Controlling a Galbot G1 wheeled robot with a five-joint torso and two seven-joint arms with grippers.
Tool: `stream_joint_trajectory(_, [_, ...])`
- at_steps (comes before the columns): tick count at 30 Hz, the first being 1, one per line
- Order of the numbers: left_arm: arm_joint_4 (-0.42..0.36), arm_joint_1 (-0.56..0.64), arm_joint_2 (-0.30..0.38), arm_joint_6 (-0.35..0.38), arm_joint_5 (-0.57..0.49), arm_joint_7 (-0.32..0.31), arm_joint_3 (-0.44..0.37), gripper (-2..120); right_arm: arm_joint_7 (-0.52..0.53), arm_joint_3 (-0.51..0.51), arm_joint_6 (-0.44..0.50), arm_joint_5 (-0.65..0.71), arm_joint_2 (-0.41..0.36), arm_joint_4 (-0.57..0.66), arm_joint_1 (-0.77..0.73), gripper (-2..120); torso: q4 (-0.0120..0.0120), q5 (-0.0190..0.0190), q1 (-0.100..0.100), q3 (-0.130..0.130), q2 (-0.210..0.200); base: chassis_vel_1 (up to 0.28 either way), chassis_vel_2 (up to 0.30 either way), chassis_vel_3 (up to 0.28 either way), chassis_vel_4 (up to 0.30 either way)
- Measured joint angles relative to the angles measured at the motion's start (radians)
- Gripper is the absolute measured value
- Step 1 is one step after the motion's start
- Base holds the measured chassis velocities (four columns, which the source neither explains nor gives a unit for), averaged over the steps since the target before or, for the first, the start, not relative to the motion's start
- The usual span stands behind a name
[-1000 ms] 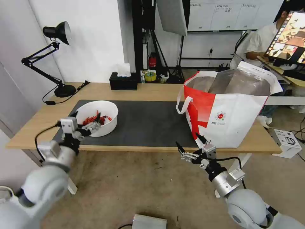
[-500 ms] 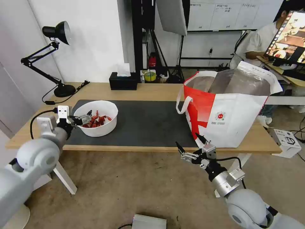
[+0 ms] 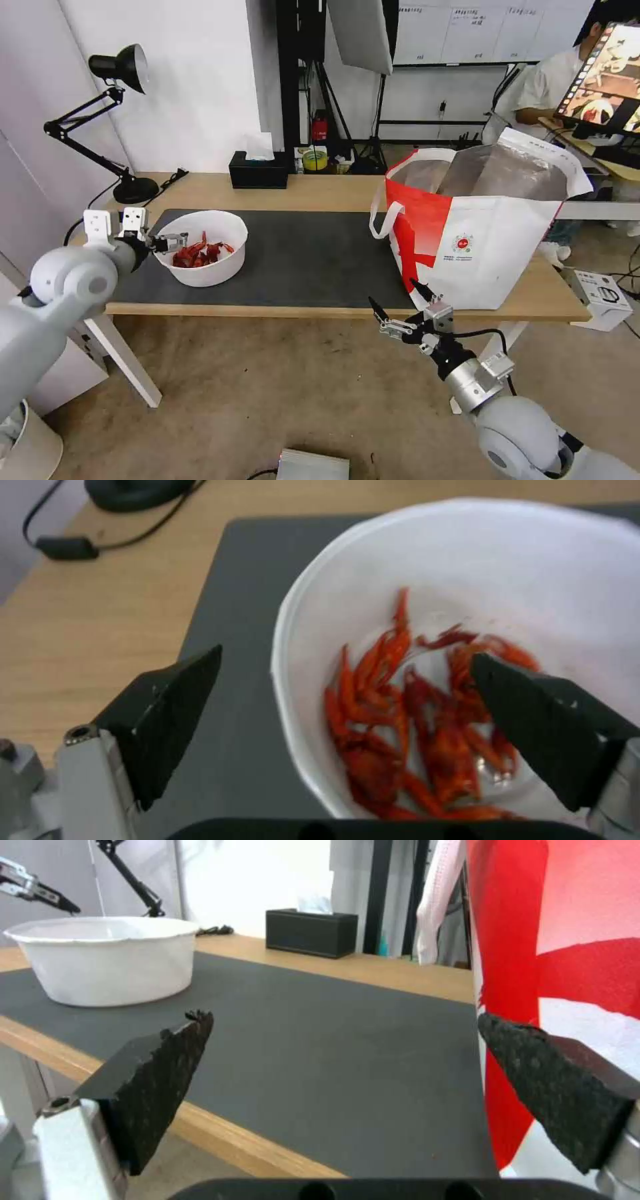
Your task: Pick up the trash from the table and place it into the takeout bag.
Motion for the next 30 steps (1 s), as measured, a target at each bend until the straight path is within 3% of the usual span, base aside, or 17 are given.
stream_joint_trajectory(3, [0.053, -0.053, -0.022, 0.030, -0.073, -0.065, 0.039, 100, 0.000, 0.000, 0.000, 0.000, 0.000, 0.000, 0.000, 100, 0.0000, -0.0001, 0.000, 0.000, 0.000, 0.000, 0.000, 0.000, 0.000])
stream_joint_trajectory(8, [0.088, -0.086, -0.041, 0.032, -0.129, -0.088, 0.056, 100, 0.000, 0.000, 0.000, 0.000, 0.000, 0.000, 0.000, 100, -0.0001, -0.0001, 0.000, 0.000, 0.000, 0.000, 0.000, 0.000, 0.000])
stream_joint_trajectory(15, [0.138, -0.123, -0.050, 0.029, -0.228, -0.181, 0.083, 100, 0.000, 0.000, 0.000, 0.000, 0.000, 0.000, 0.000, 100, 0.0000, 0.0000, 0.000, 0.000, 0.000, 0.000, 0.000, 0.000, 0.000])
stream_joint_trajectory(30, [0.171, -0.128, -0.077, 0.025, -0.291, -0.214, 0.096, 100, 0.000, 0.000, 0.000, 0.000, 0.000, 0.000, 0.000, 100, -0.0001, -0.0001, 0.000, 0.000, 0.000, 0.000, 0.000, 0.000, 0.000])
